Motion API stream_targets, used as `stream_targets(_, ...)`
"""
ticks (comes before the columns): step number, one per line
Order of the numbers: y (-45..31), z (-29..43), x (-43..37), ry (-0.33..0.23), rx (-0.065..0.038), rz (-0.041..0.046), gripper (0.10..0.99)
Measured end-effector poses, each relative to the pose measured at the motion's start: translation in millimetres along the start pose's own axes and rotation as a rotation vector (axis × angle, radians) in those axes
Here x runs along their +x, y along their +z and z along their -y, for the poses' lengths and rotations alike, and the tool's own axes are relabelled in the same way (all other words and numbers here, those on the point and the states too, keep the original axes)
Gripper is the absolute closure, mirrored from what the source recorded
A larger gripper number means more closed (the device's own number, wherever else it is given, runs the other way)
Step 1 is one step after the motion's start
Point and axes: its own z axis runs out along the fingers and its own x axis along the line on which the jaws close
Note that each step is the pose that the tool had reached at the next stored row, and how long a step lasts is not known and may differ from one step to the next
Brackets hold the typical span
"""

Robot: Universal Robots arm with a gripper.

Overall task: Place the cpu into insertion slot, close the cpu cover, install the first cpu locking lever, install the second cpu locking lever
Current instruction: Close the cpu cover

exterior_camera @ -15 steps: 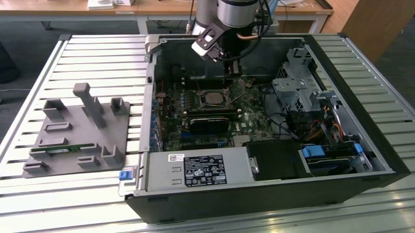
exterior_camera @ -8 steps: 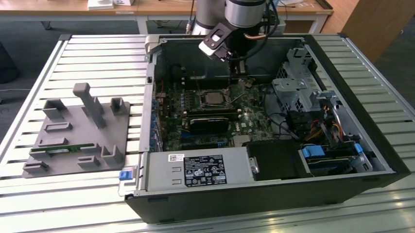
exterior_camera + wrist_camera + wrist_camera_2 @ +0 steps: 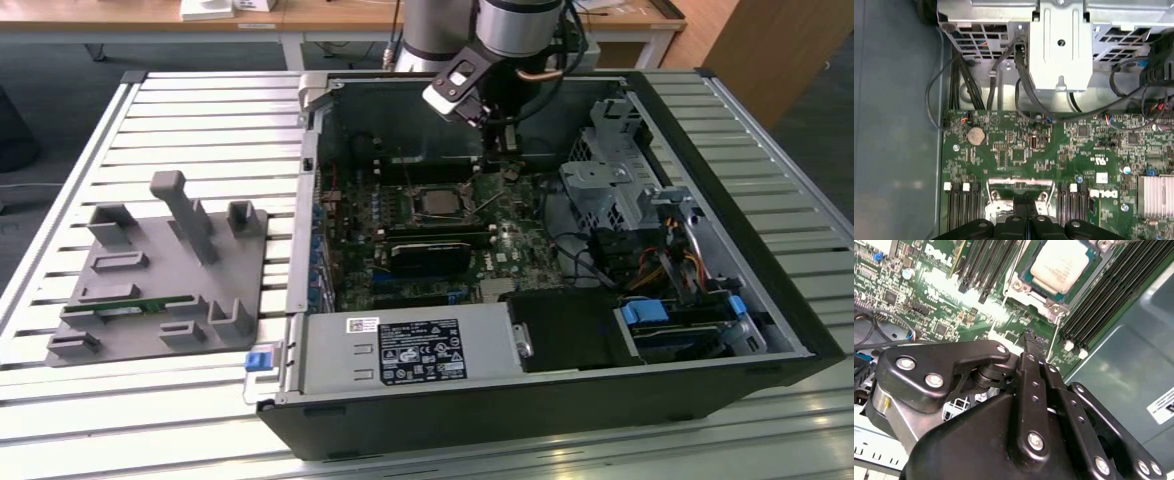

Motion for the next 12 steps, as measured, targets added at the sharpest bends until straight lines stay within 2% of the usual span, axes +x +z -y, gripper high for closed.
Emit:
stream_targets(4,0.8,-6.9,0.0,-0.001,0.001,0.0000,0.980)
stream_targets(12,2.2,-15.6,0.5,-0.005,0.005,0.0006,0.980)
